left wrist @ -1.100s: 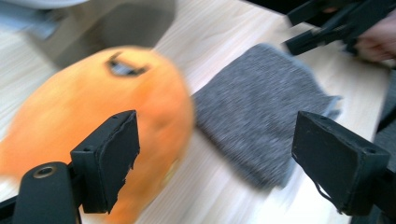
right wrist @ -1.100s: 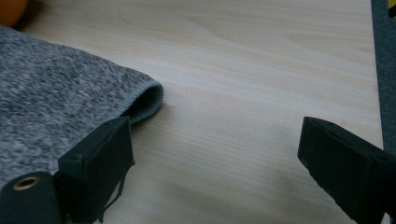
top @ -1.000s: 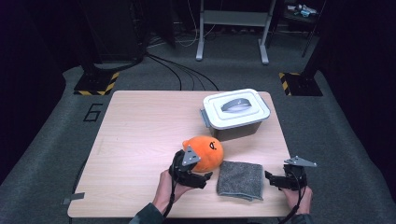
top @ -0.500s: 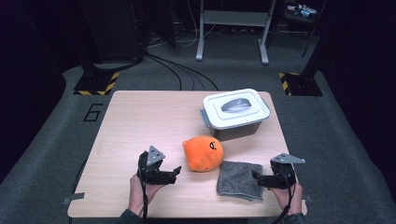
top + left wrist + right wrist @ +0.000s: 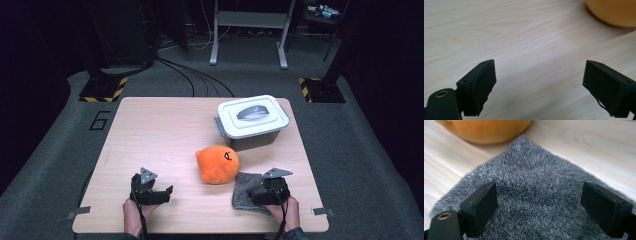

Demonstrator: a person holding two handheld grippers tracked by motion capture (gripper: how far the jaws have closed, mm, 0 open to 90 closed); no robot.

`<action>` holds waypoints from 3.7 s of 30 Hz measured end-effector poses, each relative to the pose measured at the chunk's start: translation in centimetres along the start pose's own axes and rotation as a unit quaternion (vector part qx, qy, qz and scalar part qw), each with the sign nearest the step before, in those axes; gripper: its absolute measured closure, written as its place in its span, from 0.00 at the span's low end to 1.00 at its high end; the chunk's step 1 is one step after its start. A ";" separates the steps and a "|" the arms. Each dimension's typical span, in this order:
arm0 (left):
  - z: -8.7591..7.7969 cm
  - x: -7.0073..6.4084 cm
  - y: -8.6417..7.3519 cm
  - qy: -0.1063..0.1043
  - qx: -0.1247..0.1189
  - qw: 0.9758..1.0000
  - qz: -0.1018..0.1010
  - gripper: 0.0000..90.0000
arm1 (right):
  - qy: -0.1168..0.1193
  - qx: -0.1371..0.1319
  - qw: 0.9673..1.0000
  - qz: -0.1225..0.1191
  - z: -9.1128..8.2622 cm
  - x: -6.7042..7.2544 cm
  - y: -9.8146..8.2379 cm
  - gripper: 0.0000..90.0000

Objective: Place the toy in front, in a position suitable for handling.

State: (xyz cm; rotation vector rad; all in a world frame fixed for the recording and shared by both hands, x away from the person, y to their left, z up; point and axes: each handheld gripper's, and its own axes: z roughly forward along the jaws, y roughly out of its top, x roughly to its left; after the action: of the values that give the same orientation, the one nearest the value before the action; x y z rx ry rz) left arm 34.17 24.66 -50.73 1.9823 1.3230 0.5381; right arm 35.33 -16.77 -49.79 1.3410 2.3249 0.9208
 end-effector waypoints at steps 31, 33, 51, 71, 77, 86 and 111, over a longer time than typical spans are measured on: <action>1.3 1.0 -1.9 0.032 -0.003 0.999 -0.004 0.13 | -0.030 -0.021 0.999 0.006 -0.7 -1.6 -1.3 0.82; 1.3 1.0 -1.9 0.033 -0.003 0.999 -0.004 0.13 | -0.036 -0.029 0.999 0.006 -1.3 -2.0 -1.1 0.82; 1.3 1.0 -2.0 0.032 -0.002 0.999 -0.005 0.13 | -0.113 -0.029 0.993 0.024 -3.2 -8.9 -0.5 0.79; 1.2 0.9 -2.0 0.031 -0.002 1.000 -0.002 0.12 | -0.101 -0.050 0.989 0.099 -3.3 -10.5 -3.3 0.11; 0.7 0.8 -1.6 0.015 -0.026 0.999 -0.021 0.12 | -0.102 -0.050 0.989 0.097 -2.7 -9.8 -4.6 0.07; -0.1 -1.7 1.1 -0.042 -0.058 0.997 -0.005 0.12 | -0.116 -0.057 0.988 0.084 -1.9 -9.6 -5.3 0.06; 3.5 -8.6 6.1 -0.120 -0.050 0.989 0.065 0.19 | -0.124 -0.063 0.987 0.077 -1.7 -9.4 -5.5 0.06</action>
State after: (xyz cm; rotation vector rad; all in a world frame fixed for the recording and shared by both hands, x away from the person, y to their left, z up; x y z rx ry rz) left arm 36.94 14.15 -48.35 1.9886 1.0074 0.4030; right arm 35.64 -27.41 -52.68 1.5047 1.9683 0.8719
